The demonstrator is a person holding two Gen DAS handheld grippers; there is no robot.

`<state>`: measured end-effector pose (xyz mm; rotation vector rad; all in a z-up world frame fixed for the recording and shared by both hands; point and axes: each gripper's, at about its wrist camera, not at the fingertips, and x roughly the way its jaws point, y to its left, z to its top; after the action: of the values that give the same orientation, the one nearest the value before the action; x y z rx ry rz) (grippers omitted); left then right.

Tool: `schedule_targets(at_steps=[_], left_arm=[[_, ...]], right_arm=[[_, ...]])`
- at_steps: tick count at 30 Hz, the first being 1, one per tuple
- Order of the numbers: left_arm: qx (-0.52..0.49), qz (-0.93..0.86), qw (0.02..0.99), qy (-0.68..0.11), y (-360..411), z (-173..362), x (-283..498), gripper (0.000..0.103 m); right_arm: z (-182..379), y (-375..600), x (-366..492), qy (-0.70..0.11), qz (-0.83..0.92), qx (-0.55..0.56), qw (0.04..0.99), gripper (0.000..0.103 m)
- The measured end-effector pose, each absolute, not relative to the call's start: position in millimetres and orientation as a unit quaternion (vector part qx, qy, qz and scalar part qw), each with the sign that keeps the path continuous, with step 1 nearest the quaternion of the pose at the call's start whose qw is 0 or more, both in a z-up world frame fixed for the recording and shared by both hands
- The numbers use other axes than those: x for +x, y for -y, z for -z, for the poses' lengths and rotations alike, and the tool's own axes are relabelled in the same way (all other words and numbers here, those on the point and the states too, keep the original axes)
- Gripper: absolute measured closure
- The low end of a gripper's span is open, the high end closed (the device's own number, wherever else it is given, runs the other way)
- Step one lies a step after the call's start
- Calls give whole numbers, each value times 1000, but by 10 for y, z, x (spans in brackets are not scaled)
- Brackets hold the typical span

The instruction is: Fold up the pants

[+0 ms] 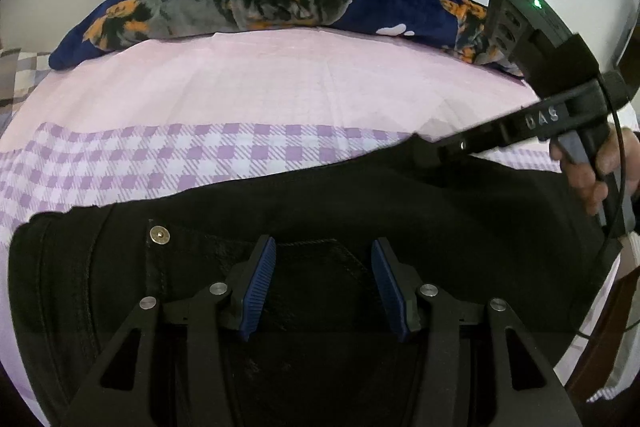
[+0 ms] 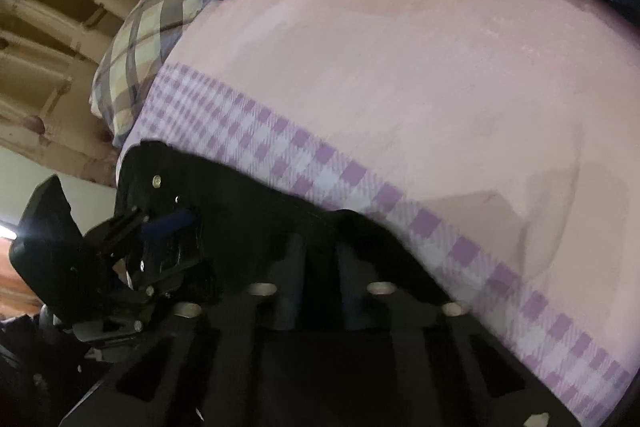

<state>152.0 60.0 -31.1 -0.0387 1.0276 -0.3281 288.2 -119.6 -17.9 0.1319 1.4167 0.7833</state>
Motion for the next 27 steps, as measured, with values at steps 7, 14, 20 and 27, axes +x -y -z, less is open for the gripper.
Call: schedule_targets(at_steps=[7, 14, 20, 27], left_arm=[[-22, 157, 857, -490, -652, 333, 1532, 51], [9, 142, 857, -495, -551, 312, 1533, 51], [17, 158, 871, -464, -314, 82, 1369, 51], [38, 236, 847, -474, 294, 188, 1387, 51]], right_arm=[[254, 1121, 2952, -606, -325, 36, 725, 95], [14, 1313, 2938, -576, -289, 61, 762, 74], [-307, 1763, 2578, -548, -250, 77, 795, 74], [13, 2065, 2154, -572, -204, 107, 787, 74]])
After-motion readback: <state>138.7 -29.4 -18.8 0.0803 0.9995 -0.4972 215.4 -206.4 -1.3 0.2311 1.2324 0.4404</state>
